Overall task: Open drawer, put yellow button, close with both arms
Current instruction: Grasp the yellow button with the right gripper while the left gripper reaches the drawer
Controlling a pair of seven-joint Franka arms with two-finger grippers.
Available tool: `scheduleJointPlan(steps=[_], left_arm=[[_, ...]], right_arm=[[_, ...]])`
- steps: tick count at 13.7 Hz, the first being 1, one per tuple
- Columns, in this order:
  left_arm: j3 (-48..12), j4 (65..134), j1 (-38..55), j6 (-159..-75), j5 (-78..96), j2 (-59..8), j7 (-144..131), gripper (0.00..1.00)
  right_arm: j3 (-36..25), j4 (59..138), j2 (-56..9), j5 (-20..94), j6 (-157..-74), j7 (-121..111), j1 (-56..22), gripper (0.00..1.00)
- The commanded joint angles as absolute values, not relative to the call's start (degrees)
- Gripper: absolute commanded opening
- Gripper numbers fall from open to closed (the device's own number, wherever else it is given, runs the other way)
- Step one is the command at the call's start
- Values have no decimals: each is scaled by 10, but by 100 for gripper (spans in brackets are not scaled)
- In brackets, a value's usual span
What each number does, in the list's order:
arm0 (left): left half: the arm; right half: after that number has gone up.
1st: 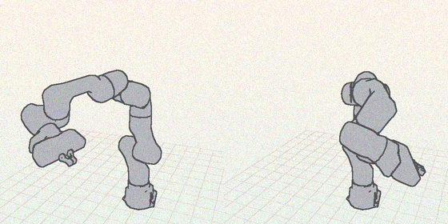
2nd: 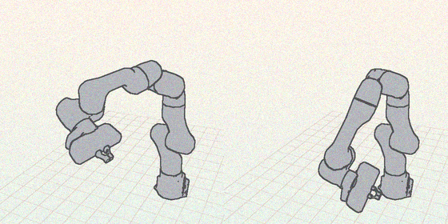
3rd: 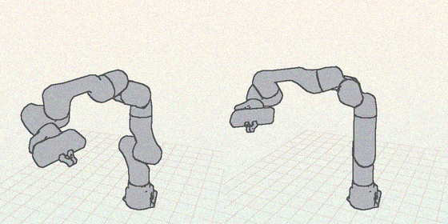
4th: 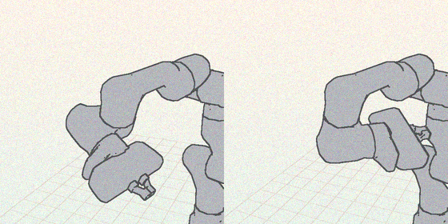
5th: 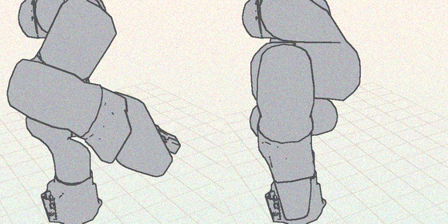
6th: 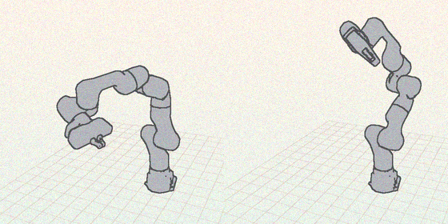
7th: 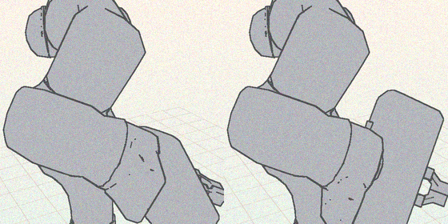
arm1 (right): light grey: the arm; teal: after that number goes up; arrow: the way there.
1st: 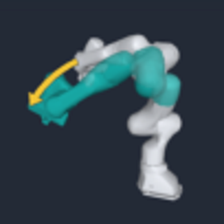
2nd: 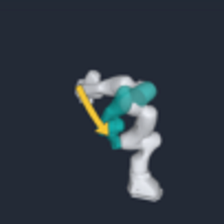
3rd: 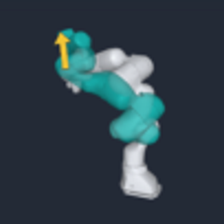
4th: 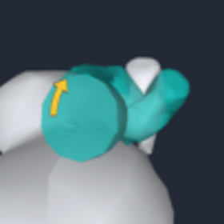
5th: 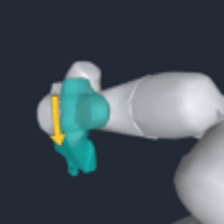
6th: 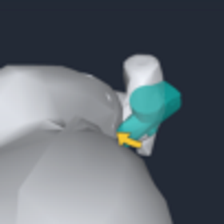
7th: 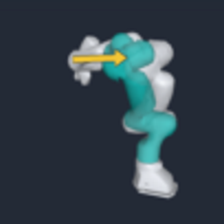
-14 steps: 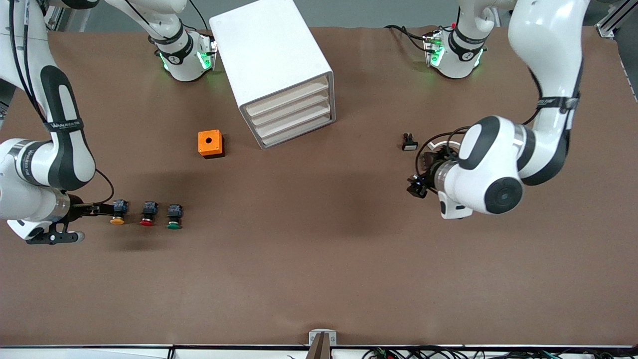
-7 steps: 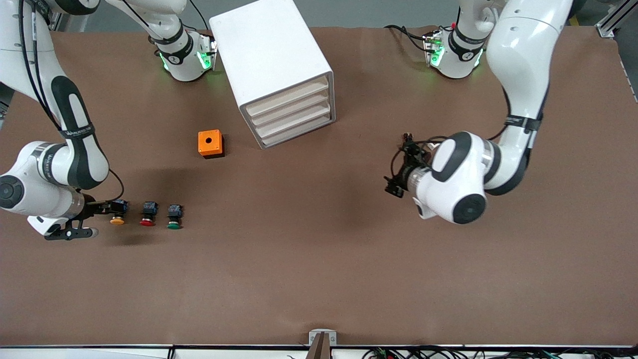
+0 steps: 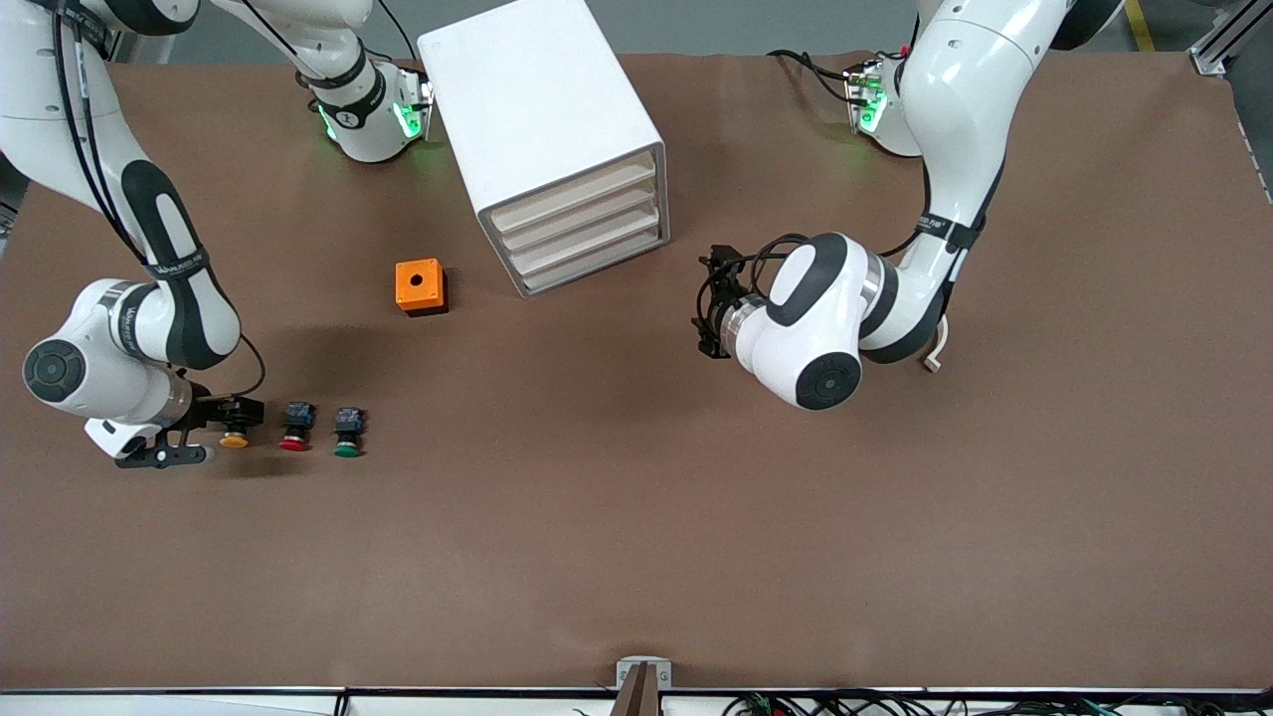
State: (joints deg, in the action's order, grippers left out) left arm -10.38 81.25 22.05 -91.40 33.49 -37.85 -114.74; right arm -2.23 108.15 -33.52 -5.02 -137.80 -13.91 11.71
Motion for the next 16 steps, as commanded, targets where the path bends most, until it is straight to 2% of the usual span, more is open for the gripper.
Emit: scheduleJointPlan(steps=[1,4,7,10,13,16], left_arm=[[-101,802,213,-907,371,-384,-1152,100],[-104,804,221,-906,382,-386,-1164,100],[-101,804,250,-910,462,-401,-1213,100],[-102,803,260,-909,486,-408,-1293,100],[-102,803,277,-906,539,-421,-1373,99],[-102,802,300,-906,552,-431,-1383,95]], right_arm=[[-13,1087,-333,-58,-1384,-134,132,69],[-13,1087,-335,-56,-1383,-132,133,45],[-13,1087,-337,-56,-1380,-132,131,32],[-13,1085,-336,-56,-1375,-129,127,28],[-11,1066,-324,-57,-1325,-130,120,28],[-10,1043,-296,-57,-1257,-129,110,29]])
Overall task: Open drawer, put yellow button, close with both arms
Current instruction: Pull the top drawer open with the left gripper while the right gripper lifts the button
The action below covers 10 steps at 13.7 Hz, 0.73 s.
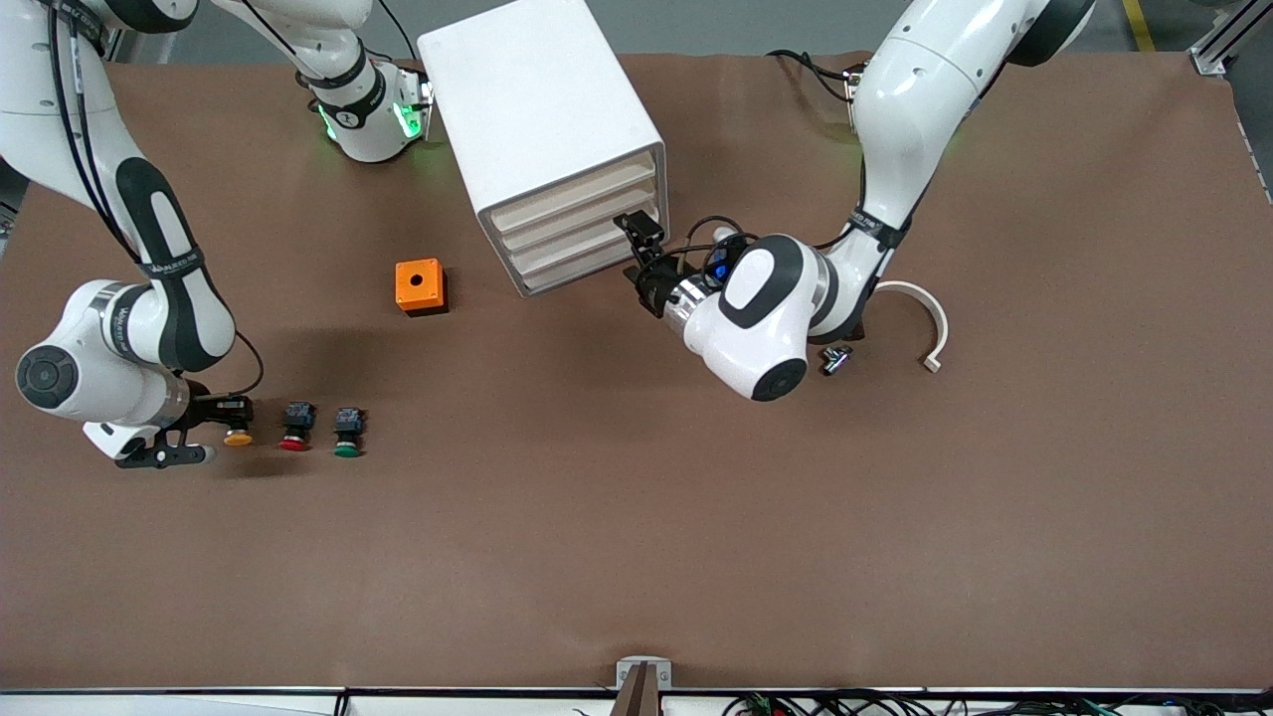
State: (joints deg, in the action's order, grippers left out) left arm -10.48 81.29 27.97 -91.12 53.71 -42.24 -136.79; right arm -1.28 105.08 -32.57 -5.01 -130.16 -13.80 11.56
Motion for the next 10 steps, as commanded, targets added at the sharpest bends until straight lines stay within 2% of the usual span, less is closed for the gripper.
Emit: scheduleJointPlan(steps=[1,5,6,10], left_arm=[[-102,802,307,-906,553,-432,-1384,94],[-104,802,326,-902,569,-435,-1384,67],[-103,802,329,-902,575,-436,-1384,63],[-103,802,345,-902,588,-437,-1384,62]], right_arm=[[-11,1042,-282,-57,-1241,-125,104,29],[-10,1043,-219,-57,-1157,-58,77,29],[-10,1043,-201,-57,-1133,-36,68,28],[-10,1043,-133,-57,-1054,75,11,29]])
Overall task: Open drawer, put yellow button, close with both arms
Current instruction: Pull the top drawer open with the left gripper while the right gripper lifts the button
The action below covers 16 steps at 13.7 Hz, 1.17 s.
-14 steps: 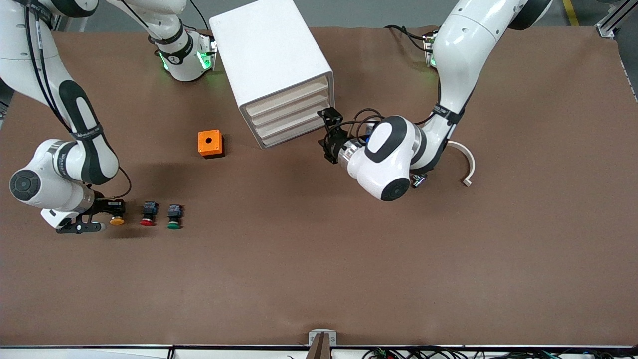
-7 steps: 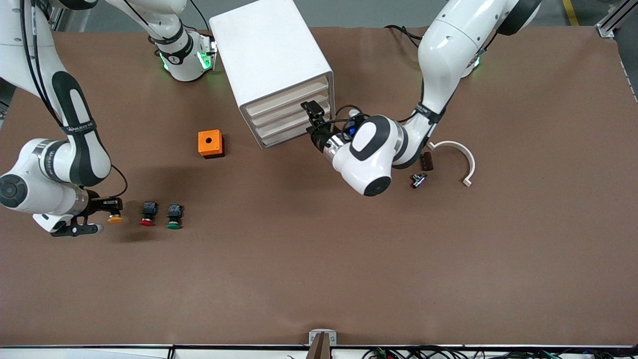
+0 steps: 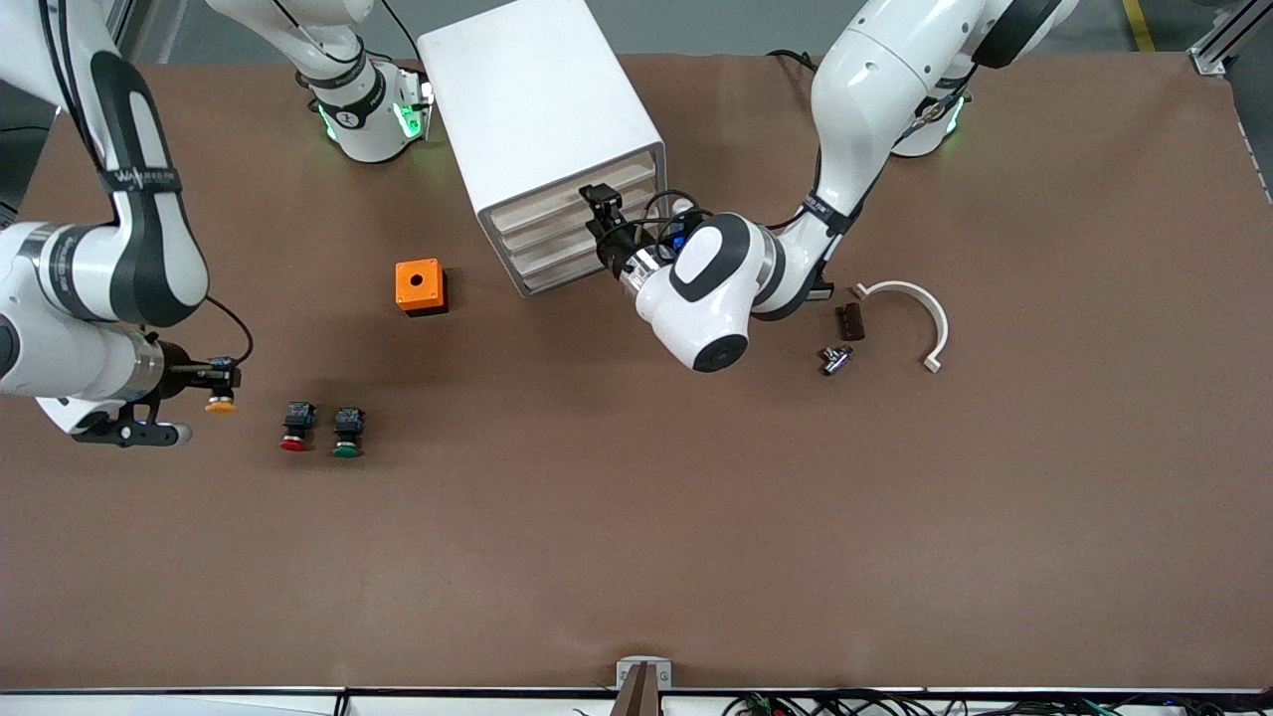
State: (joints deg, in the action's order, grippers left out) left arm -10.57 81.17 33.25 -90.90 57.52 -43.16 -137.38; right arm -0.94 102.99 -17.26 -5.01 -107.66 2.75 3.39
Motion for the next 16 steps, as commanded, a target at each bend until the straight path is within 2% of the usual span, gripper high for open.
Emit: scheduleJointPlan(steps=[1,2,5,6,7,9,11,16], left_arm=[[-102,802,353,-902,587,-439,-1384,60],[-102,802,354,-902,586,-446,-1383,55],[-102,801,354,-902,587,-456,-1383,27],[-101,802,352,-902,587,-455,-1383,16],[-101,802,350,-902,586,-456,-1383,0],[-96,801,346,-902,583,-454,-1381,0],[-96,800,318,-902,584,-454,-1377,0],[-96,791,251,-902,586,-453,-1341,0]], right_arm=[[-10,1044,-116,-57,-1050,96,-1,29],[-9,1044,-103,-57,-1038,118,-12,28],[-9,1043,-67,-57,-984,232,-76,27],[-8,1043,-61,-57,-967,289,-101,27],[-8,1043,-57,-56,-956,335,-125,27],[-8,1042,-52,-34,-943,410,-163,27],[-8,1042,-49,-16,-938,473,-200,21],[-8,1022,-51,4,-936,679,-312,21]])
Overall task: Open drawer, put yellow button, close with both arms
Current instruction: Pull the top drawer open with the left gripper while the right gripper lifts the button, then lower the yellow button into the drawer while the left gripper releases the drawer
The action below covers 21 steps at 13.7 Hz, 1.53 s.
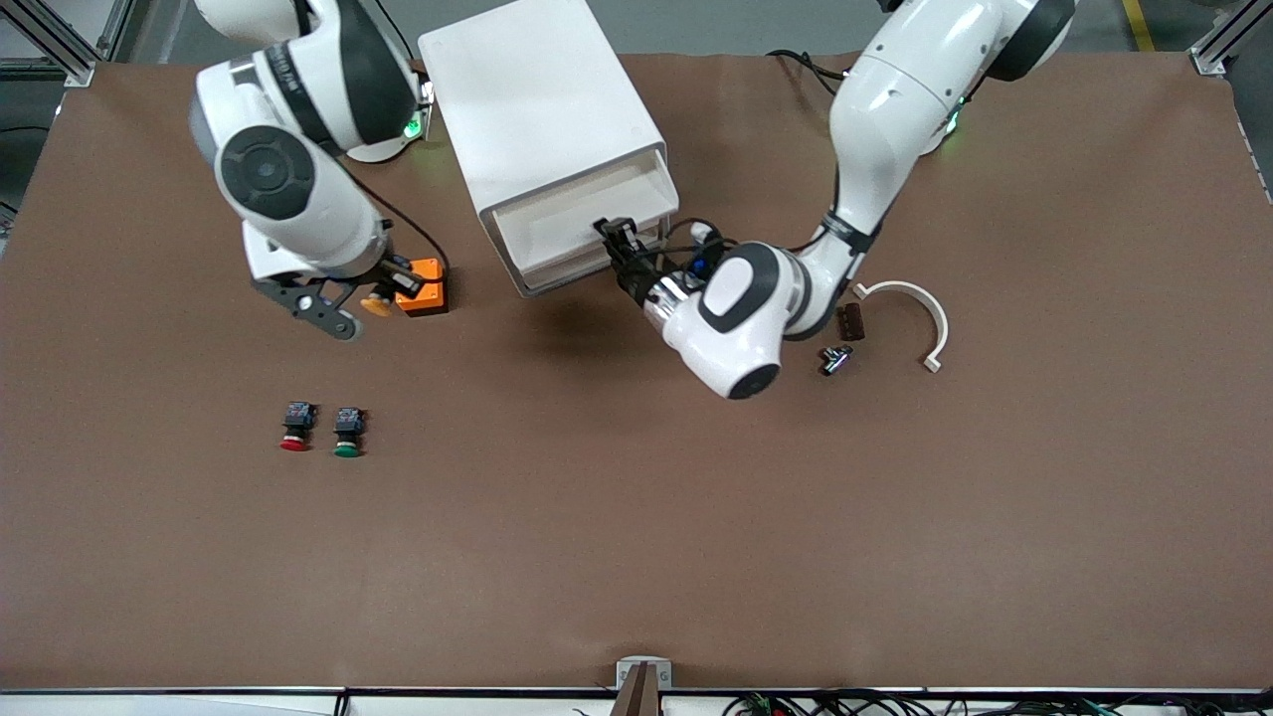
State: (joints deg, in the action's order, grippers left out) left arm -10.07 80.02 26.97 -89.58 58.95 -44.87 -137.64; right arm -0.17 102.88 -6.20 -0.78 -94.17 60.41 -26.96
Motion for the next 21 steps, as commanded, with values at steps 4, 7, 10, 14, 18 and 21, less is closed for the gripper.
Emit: scheduleJointPlan(steps=[4,7,10,14,18,21], left_arm=[[-95,791,215,-903,585,-456,-1277,0],[-95,791,206,-903,587,-455,-1265,65],[-96,791,191,-902,586,-449,-1266,100],[-95,747,177,-899,519,-446,-1256,100],[-95,709,138,-899,390,-442,-1064,100],[-68,709,113,-906,362,-433,-901,100]], right_arm=[[-8,976,-56,39,-938,838,-380,21],[-9,949,-67,83,-952,930,-406,21],[-9,944,-88,84,-1008,1039,-433,21],[-9,946,-120,89,-1060,1074,-447,22],[-10,947,-158,115,-1084,1072,-444,26],[-10,947,-171,116,-1088,1073,-446,27]])
